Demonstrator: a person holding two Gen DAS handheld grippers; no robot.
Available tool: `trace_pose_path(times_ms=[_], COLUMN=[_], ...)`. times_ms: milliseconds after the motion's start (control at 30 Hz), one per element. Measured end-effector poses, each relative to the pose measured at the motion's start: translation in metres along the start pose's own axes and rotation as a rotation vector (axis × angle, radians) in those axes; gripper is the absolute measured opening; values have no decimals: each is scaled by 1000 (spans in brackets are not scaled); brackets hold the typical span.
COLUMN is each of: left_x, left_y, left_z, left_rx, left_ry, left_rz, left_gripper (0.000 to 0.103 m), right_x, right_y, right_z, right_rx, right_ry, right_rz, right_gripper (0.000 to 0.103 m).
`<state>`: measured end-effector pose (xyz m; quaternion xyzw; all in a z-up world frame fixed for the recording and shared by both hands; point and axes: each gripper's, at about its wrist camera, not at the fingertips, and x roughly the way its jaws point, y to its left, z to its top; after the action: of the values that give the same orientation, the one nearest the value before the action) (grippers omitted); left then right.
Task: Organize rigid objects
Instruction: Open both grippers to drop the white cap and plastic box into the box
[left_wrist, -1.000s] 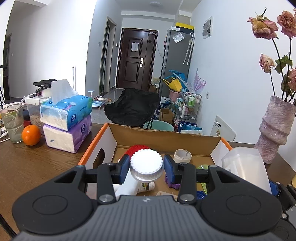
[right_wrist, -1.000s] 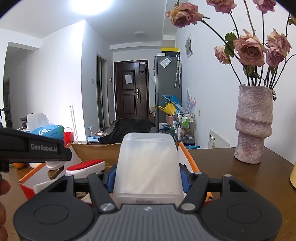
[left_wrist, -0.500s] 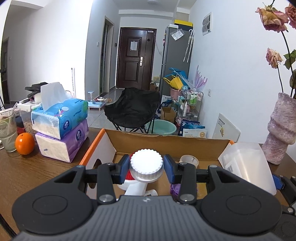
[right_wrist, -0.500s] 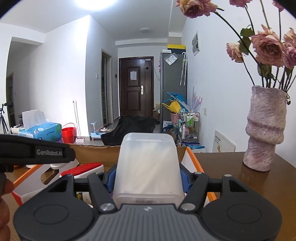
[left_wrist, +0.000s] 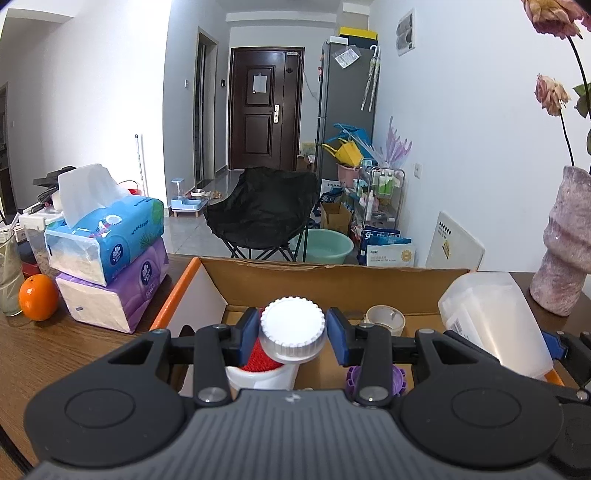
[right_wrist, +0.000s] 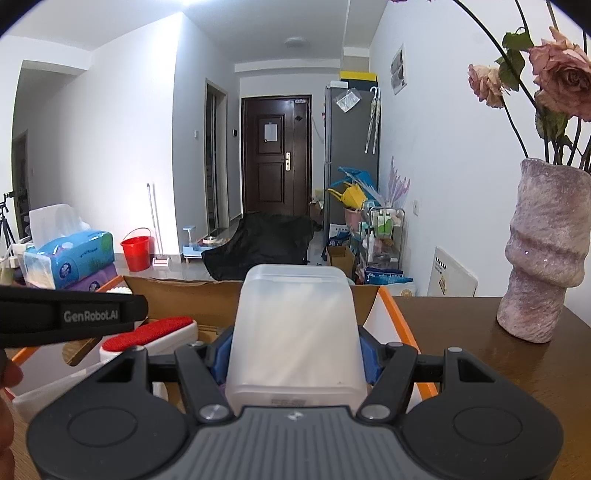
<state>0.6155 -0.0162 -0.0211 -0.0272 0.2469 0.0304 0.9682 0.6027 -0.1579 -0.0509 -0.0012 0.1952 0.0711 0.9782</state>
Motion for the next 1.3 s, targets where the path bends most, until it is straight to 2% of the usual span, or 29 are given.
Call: trace_pose_path(times_ms=[100, 200, 267, 300, 333, 367, 933, 1300], left_x=[0, 1, -2, -3, -5, -8, -12, -49], left_y=[0, 2, 3, 4, 6, 8, 24, 19], left_z=[0, 1, 1, 2, 2, 2, 7, 10], left_rx=[5, 12, 18, 15, 9, 0, -32, 9], left_ry=[3, 4, -2, -11, -22, -35, -17, -23], left_rz=[-5, 1, 7, 18, 28, 38, 77, 52], left_gripper=[42, 50, 70, 89, 103, 103, 103, 103], right_x=[0, 2, 4, 4, 4, 2, -2, -45], right_y=[-2, -4, -5, -5, -4, -3, -7, -18], right_z=[2, 1, 1, 1, 1, 1, 6, 12], right_rx=[8, 7, 1, -2, -1, -2, -16, -3], right_ry=[12, 34, 56, 56, 51, 38, 36, 14], right_rz=[-3, -6, -8, -22, -39, -52, -67, -71], right_gripper=[64, 64, 67, 84, 94, 103, 103, 103])
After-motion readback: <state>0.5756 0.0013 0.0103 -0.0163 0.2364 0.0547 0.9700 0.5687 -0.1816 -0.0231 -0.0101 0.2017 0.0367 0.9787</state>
